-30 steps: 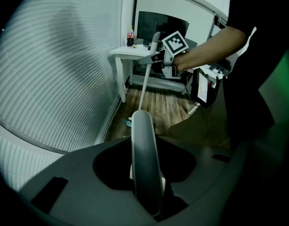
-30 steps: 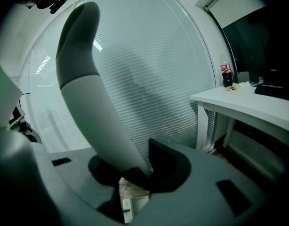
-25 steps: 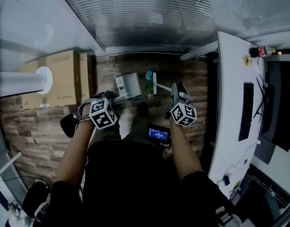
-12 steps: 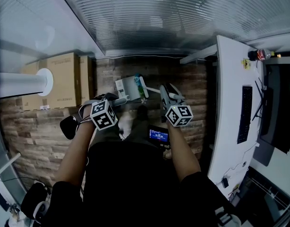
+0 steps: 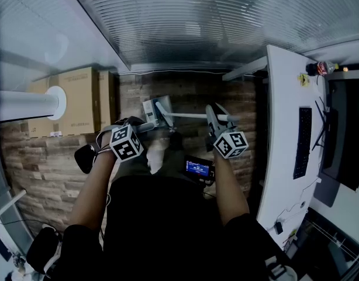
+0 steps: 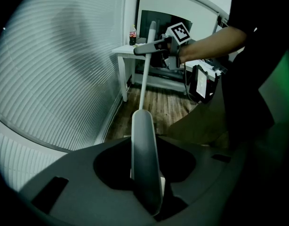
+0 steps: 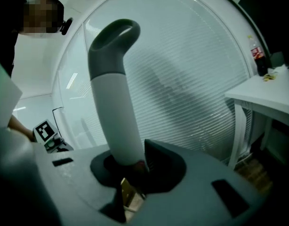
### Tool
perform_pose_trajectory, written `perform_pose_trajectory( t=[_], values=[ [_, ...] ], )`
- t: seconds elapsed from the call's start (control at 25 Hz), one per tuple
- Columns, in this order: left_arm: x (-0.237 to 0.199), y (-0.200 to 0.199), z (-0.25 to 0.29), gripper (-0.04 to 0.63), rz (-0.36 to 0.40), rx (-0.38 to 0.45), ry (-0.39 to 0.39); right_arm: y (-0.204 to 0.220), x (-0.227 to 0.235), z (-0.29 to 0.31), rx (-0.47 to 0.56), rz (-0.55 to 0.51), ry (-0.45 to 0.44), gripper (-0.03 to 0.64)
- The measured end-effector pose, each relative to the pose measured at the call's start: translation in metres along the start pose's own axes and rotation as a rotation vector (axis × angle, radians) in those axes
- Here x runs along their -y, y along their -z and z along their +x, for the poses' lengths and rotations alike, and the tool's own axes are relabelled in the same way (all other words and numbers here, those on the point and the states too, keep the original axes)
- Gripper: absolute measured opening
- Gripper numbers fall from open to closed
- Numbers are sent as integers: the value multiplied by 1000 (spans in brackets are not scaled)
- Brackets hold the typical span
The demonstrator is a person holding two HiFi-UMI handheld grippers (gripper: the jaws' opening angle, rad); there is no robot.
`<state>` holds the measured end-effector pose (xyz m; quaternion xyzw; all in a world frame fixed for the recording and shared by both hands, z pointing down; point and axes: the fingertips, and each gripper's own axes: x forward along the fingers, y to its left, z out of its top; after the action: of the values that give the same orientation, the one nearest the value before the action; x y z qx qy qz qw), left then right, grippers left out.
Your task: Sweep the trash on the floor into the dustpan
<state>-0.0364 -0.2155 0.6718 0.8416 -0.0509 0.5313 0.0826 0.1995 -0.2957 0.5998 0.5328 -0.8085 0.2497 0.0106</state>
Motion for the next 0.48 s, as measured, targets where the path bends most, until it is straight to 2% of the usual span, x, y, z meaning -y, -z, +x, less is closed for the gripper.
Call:
perform_pose_trajectory(
  t=[0.32,0.48],
  values=[
    [2,10,-3,106,-8,-53,-16,-47,33,-39,116,-57,117,57],
    [11,16,-5,106,-16,-78,-4,-64,55,-61,128,-64,211,57]
  ],
)
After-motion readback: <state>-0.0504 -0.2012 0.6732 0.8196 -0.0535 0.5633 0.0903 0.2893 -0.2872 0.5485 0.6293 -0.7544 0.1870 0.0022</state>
